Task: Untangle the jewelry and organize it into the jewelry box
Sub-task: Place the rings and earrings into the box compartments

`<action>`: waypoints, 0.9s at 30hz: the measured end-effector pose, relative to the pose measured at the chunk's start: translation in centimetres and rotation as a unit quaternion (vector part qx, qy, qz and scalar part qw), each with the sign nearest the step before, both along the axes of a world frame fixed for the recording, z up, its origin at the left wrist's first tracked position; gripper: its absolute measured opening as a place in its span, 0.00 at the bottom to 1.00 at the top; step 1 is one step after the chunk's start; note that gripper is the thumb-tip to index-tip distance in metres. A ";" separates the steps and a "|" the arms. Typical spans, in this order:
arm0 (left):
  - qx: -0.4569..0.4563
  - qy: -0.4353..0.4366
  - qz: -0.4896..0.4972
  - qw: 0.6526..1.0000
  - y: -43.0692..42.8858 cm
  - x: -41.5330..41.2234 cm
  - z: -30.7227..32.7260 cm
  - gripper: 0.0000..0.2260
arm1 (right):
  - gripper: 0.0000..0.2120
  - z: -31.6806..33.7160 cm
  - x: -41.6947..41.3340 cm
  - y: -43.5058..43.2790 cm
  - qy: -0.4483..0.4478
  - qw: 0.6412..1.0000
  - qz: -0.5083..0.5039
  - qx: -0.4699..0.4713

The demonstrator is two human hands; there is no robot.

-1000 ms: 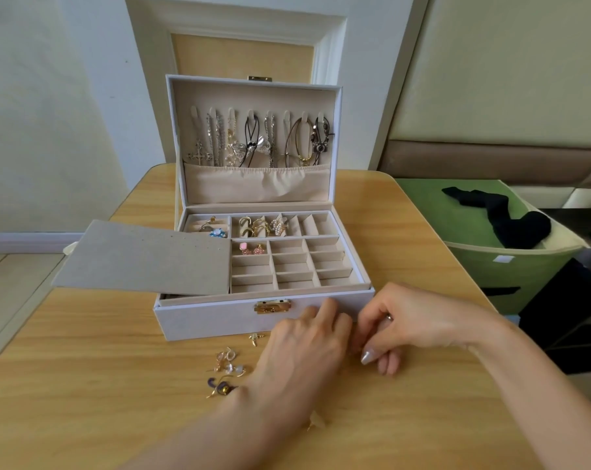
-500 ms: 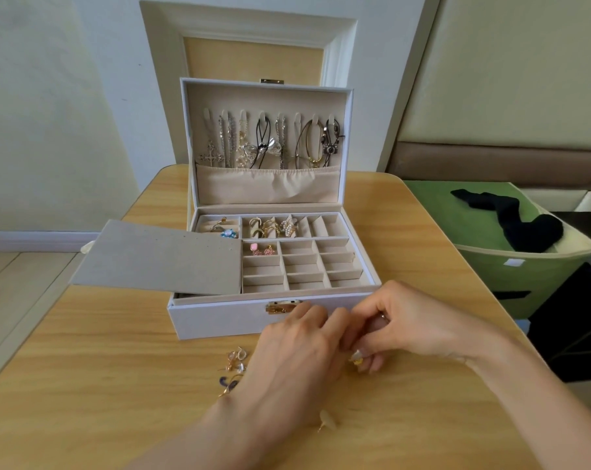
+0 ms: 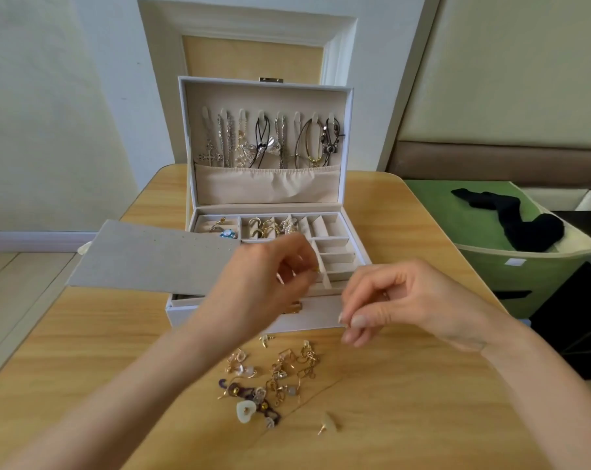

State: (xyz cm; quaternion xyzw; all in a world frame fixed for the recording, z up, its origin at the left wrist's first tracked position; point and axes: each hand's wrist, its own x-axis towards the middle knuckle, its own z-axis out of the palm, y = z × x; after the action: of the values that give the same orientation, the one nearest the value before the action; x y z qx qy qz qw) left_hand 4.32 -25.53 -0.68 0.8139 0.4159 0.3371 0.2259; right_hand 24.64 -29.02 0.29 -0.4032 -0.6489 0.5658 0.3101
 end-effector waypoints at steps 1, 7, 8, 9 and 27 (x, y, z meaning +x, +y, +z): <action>-0.004 0.018 0.007 1.000 1.0 -0.2 0.5 0.04 | 0.05 0.3 0.0 0.3 0.014 1.000 -0.016 0.006; -0.029 0.197 0.036 0.979 6.5 -0.4 2.6 0.03 | 0.13 2.3 -0.3 4.3 0.010 0.991 -0.106 0.075; -0.027 0.224 0.033 0.974 7.1 -0.2 2.6 0.04 | 0.13 2.3 -0.6 5.1 -0.009 0.990 -0.114 0.082; -0.023 0.246 0.030 0.969 7.6 0.0 2.6 0.04 | 0.14 2.2 -1.1 5.9 -0.028 0.988 -0.121 0.090; 0.000 0.337 0.025 0.941 8.8 1.3 1.3 0.06 | 0.19 -1.5 -4.0 10.3 -0.144 0.951 -0.217 0.165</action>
State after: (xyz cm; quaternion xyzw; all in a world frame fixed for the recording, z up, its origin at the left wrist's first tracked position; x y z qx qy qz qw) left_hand 5.67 -16.70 0.64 0.8694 0.4875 0.0491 0.0639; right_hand 20.65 -18.69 -1.21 -0.5548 -0.6679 0.3058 0.3906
